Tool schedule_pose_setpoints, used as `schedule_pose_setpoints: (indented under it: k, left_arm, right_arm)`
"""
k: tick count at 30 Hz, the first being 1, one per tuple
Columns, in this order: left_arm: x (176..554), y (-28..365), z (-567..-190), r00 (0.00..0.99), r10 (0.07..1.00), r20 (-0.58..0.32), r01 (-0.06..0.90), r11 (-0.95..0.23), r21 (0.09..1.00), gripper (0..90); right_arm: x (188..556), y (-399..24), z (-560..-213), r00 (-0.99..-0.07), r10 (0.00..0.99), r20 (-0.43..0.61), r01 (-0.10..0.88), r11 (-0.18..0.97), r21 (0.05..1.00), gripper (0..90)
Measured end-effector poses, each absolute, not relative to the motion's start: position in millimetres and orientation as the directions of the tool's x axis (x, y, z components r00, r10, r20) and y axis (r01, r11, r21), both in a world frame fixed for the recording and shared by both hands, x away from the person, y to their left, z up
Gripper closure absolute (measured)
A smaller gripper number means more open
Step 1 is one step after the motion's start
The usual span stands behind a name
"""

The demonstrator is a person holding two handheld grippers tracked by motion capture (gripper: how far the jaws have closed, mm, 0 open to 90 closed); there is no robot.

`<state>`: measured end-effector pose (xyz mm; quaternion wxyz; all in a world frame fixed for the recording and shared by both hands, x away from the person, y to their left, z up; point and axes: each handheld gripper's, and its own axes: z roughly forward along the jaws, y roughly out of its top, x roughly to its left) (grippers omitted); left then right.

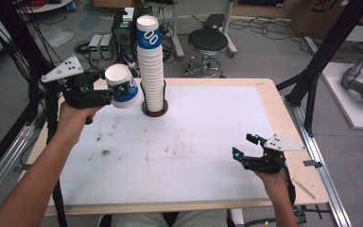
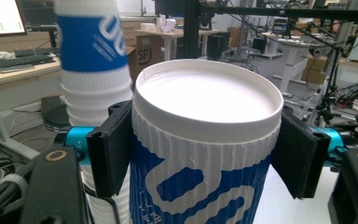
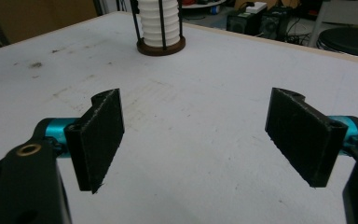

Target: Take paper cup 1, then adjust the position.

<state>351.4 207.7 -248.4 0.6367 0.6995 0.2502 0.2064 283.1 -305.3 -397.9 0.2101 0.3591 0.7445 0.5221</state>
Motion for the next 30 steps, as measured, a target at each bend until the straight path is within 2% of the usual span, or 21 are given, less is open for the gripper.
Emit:
schedule_pose_setpoints:
  k: [9,19,30]
  left_arm:
    - [345,188,-289,0.824,0.564,-0.051,0.126,-0.094,0.988,28.8]
    - [339,178,-301,0.845,0.532,-0.055,0.129,-0.103,0.986,28.8]
    - [335,170,-317,0.876,0.476,-0.078,0.139,-0.096,0.986,28.8]
  right_arm:
    - [286,-292,-397,-0.687,0.726,0.031,0.293,0.237,0.926,19.9]
    - [285,-287,-396,-0.726,0.686,0.046,0.285,0.238,0.928,19.8]
    - [284,-270,-393,-0.807,0.585,0.079,0.265,0.241,0.934,19.9]
